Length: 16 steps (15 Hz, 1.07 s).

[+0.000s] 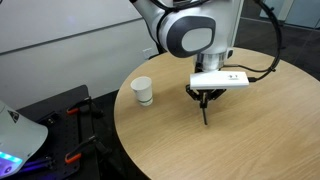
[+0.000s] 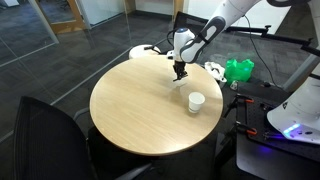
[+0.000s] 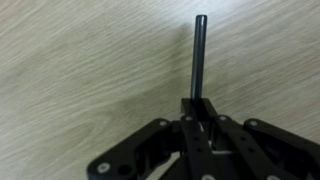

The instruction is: Pick the pen and put it in the cup

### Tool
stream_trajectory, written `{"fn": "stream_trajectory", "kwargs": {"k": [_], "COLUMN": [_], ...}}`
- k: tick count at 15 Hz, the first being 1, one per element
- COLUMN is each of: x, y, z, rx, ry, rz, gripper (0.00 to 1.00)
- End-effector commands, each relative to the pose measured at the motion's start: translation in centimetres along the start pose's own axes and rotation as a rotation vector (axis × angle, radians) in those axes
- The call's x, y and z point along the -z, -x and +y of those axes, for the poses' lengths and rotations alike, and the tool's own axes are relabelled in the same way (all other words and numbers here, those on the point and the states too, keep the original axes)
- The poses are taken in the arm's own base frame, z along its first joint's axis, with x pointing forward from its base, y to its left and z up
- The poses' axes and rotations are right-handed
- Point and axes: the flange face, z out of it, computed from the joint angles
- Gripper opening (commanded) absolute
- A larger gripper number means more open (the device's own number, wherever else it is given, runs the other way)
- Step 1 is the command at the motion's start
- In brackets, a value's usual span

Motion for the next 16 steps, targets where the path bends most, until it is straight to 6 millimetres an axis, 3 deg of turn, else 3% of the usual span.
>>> {"fn": "stream_trajectory", "kwargs": {"k": [1, 5, 9, 15, 16], "x": [3.9, 6.4, 8.0, 8.6, 7.6], "y": [-0.1, -1.2, -3.7, -7.4, -7.6], "z": [-1.5, -2.8, -4.6, -7.3, -6.2], "rx": [-0.009, -0.019, -0.007, 0.041, 0.029], "ry": [-0.038, -0.052, -0.043, -0.078, -0.080], "rz": [0.005, 0.006, 0.043, 0.136, 0.112], "gripper": [0.03, 0.03, 0.03, 0.03, 0.03]}}
